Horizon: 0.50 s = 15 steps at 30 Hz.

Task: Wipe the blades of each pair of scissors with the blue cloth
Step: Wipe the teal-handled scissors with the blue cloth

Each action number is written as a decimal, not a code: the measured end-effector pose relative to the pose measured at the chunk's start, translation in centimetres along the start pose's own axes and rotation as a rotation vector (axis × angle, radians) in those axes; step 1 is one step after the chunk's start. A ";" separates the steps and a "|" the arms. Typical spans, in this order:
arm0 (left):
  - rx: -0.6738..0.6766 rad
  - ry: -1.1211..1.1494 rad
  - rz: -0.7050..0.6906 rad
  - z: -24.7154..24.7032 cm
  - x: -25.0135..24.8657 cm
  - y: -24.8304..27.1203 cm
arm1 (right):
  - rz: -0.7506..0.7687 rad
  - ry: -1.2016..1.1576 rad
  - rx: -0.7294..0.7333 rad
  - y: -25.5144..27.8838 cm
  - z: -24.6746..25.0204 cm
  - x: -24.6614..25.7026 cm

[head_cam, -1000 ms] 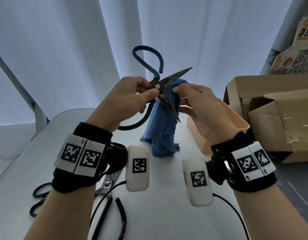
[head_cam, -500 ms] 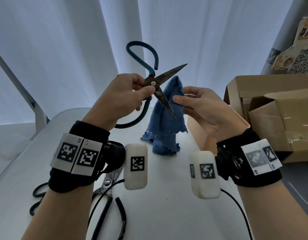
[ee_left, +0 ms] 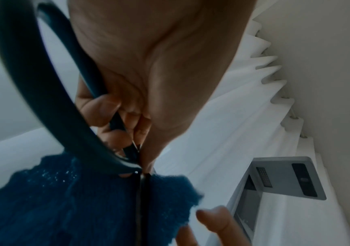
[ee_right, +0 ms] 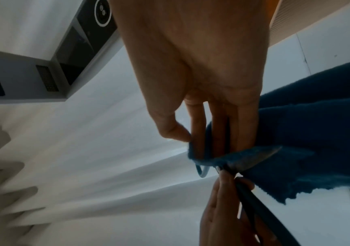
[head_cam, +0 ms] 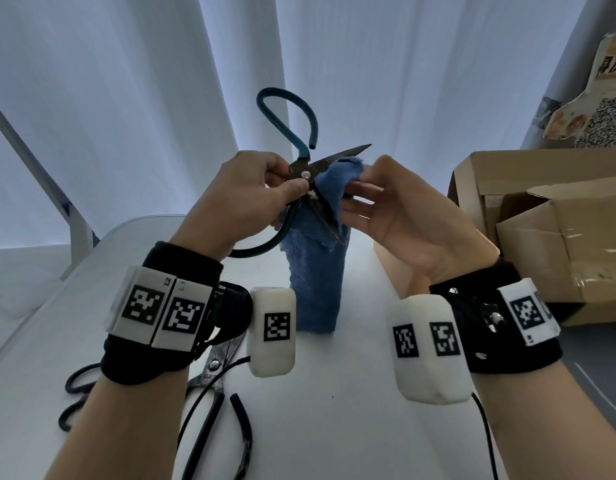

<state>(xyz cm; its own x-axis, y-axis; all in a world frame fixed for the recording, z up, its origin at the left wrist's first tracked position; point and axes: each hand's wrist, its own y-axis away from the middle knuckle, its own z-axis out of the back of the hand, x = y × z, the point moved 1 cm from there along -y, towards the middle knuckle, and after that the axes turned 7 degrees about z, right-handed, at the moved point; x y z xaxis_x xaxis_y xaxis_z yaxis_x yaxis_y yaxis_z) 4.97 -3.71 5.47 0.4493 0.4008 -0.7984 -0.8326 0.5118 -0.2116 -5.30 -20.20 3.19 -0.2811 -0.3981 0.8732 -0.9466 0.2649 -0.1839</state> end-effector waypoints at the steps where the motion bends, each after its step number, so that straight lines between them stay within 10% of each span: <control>1: -0.005 0.000 -0.002 0.0 0.0 0.0 | 0.004 0.026 0.019 0.0 -0.1 -0.2; 15: 0.039 -0.014 -0.059 -0.5 -0.9 0.5 | 0.086 0.202 -0.127 -0.1 -1.4 -1.5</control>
<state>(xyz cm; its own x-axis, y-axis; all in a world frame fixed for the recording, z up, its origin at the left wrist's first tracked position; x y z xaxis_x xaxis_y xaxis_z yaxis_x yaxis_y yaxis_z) 4.00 -4.17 5.80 0.5023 0.3795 -0.7770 -0.7913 0.5640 -0.2360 -4.60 -18.37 2.50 -0.3103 -0.1888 0.9317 -0.8895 0.4034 -0.2145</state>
